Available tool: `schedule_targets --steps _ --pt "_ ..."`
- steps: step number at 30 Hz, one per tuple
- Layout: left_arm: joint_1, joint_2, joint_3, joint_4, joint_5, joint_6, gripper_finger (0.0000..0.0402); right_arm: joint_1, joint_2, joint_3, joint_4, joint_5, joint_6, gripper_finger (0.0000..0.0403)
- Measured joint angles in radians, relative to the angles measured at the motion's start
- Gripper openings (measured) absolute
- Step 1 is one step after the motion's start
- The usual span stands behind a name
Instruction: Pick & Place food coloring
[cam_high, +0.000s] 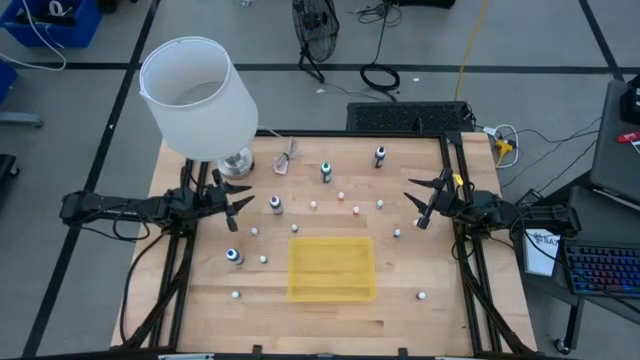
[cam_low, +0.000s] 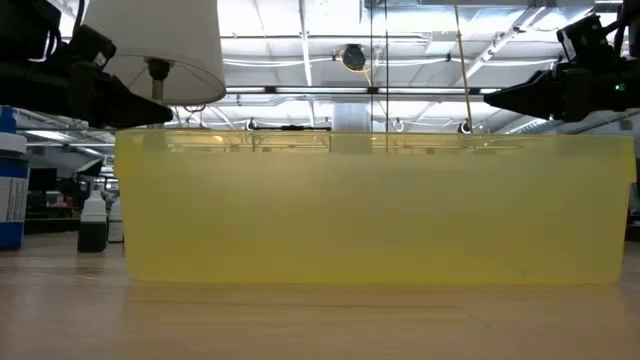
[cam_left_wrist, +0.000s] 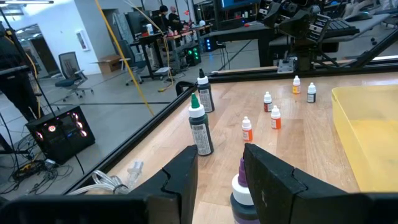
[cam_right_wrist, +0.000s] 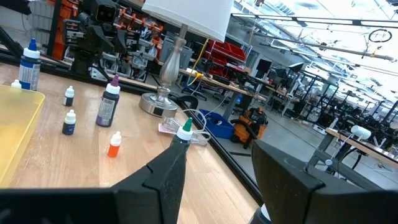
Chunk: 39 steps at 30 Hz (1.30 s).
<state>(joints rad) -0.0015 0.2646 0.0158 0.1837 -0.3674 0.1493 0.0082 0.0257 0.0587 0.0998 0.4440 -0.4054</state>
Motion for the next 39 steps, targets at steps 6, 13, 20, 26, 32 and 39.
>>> schedule_targets --steps 6,13,20,26,32,39 --pt "0.000 0.000 0.000 0.000 0.000 0.000 0.0132 0.000 0.000 0.000 0.000 0.000 0.000 0.0173" --pt "0.000 0.000 0.000 0.000 0.000 0.000 0.0132 0.000 0.000 0.000 0.000 0.000 0.000 0.0173" --pt "0.000 0.000 0.000 0.000 0.000 0.000 0.0131 0.000 0.000 0.000 0.000 0.000 0.000 0.0173" --pt "0.000 0.000 0.000 0.000 0.000 0.000 0.0132 0.000 0.000 0.000 0.000 -0.094 0.479 0.0173" --pt "0.000 0.000 0.000 0.000 0.000 0.000 0.0131 0.000 0.000 0.000 0.043 -0.059 0.733 0.0173" --pt "0.000 0.000 0.000 0.000 0.000 0.000 0.0132 0.000 0.003 0.000 0.046 -0.074 0.838 0.0173"
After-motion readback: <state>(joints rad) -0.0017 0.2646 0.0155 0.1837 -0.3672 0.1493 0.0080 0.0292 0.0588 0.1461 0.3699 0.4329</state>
